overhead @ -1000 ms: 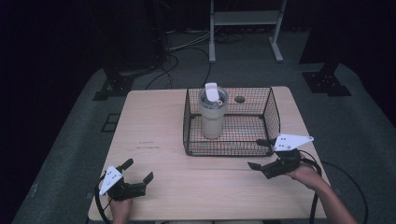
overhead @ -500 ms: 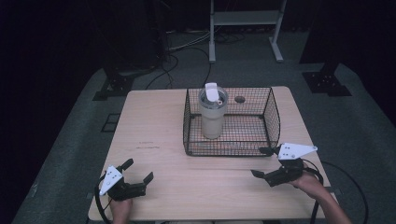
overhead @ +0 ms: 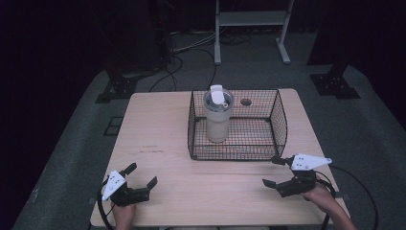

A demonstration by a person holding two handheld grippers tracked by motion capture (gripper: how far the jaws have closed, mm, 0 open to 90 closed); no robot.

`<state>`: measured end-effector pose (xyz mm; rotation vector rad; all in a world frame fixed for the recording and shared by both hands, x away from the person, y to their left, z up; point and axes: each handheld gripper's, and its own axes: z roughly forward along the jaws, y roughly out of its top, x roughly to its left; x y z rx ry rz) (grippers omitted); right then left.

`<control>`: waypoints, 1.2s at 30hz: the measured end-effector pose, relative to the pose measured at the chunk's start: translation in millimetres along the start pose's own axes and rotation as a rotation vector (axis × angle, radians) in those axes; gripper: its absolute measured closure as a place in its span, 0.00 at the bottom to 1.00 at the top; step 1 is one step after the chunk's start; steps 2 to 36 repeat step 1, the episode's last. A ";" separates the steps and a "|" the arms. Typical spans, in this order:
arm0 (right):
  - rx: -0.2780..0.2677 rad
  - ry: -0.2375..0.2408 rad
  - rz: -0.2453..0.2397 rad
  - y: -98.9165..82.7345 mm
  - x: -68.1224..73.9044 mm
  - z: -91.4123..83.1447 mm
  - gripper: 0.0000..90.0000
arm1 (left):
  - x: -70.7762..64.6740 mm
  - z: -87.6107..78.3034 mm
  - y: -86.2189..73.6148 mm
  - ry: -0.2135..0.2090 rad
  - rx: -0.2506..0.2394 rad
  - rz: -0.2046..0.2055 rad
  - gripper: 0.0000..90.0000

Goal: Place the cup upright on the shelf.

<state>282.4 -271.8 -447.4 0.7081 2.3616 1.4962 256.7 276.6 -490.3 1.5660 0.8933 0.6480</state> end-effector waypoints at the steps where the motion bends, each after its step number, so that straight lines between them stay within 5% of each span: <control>1: 0.001 -0.003 0.005 -2.9 0.3 -0.2 0.15 | 0.0 0.1 0.0 0.000 0.001 0.000 0.00; 36: 0.001 -0.003 0.005 -2.9 0.3 -0.2 0.15 | 0.0 0.1 0.0 0.000 0.001 0.000 0.00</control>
